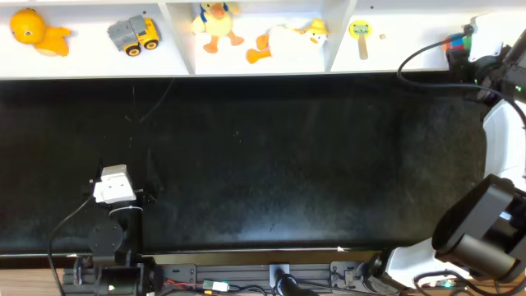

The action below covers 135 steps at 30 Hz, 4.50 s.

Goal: Store Toys

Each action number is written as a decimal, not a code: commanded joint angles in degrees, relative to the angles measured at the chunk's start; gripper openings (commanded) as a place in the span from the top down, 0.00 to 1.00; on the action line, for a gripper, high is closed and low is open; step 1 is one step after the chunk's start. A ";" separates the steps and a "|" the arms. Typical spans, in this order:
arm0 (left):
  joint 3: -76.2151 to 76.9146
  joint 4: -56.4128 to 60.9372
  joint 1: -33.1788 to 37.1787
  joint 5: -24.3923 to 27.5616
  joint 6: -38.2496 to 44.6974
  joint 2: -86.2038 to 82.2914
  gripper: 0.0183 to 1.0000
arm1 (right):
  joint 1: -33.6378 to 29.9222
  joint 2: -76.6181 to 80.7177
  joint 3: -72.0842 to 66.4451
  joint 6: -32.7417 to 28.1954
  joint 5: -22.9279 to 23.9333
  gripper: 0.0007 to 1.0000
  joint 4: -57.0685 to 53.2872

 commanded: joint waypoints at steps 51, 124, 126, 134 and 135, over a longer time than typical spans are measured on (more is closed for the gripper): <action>-0.42 0.28 -0.26 -0.42 1.09 -0.74 0.00 | 3.69 7.67 4.68 4.42 -0.61 0.60 7.63; -0.42 0.28 -0.26 -0.42 1.09 -0.74 0.00 | 3.54 -6.25 -11.19 5.22 3.72 0.00 5.27; -0.42 0.28 -0.26 -0.42 1.09 -0.74 0.00 | 3.54 -8.70 -13.77 5.22 3.74 0.01 5.25; -0.42 0.28 -0.26 -0.42 1.09 -0.74 0.00 | 3.56 -17.77 -23.54 5.27 3.96 0.01 5.18; -0.42 0.28 -0.26 -0.42 1.09 -0.74 0.00 | 3.69 -19.10 -24.90 5.31 3.93 0.00 5.07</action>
